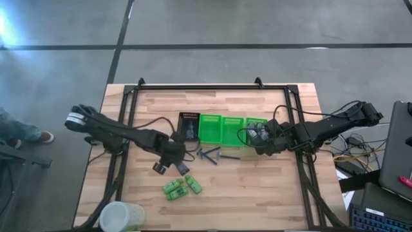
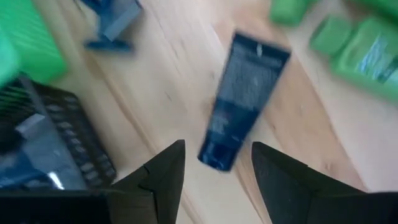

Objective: Pick & Place Travel size toiletries
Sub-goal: Put the blue shave cream into the black basket

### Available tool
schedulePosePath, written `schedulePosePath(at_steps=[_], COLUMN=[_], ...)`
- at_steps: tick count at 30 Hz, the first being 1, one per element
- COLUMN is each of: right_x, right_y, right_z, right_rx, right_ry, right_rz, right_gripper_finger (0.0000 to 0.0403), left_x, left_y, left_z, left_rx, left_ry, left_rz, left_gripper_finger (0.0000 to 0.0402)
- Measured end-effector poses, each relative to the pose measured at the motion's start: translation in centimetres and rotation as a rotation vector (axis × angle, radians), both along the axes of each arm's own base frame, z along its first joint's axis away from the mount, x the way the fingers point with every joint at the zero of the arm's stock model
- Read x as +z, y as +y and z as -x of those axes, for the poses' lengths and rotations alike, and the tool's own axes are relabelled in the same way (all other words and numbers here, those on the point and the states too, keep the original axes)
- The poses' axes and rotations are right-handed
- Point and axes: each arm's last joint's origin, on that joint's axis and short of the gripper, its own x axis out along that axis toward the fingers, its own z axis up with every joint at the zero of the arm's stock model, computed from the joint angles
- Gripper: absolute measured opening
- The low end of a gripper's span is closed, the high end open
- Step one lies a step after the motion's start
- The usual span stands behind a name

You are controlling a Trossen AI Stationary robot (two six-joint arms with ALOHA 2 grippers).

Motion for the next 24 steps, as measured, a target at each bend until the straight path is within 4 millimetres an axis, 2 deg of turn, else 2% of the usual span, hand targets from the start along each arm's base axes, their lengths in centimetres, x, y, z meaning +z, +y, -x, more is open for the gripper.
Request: schedulePosePath(at_steps=[3, 12, 18, 24], right_x=[0.0, 0.0, 0.0, 0.0], right_y=[0.0, 0.1, 0.1, 0.1], right_z=[0.0, 0.0, 0.0, 0.0], right_rx=[-0.005, -0.003, -0.002, -0.002], right_ry=[-0.002, 0.001, 0.001, 0.001], right_rz=[-0.009, -0.023, -0.022, -0.024], right_gripper_finger=[0.0368, 0.0368, 0.0368, 0.0368], left_x=[-0.7, -1.3, -2.9, -3.3], left_y=[-0.1, 0.0, 0.1, 0.1], left_z=[-0.2, -0.8, -0.1, -0.2], left_rx=[-0.021, -0.032, -0.097, -0.123], left_ry=[0.038, 0.025, 0.059, 0.021], left_rz=[-0.011, -0.014, -0.015, -0.018], left_gripper_finger=[0.0200, 0.0261, 0.0265, 0.0265])
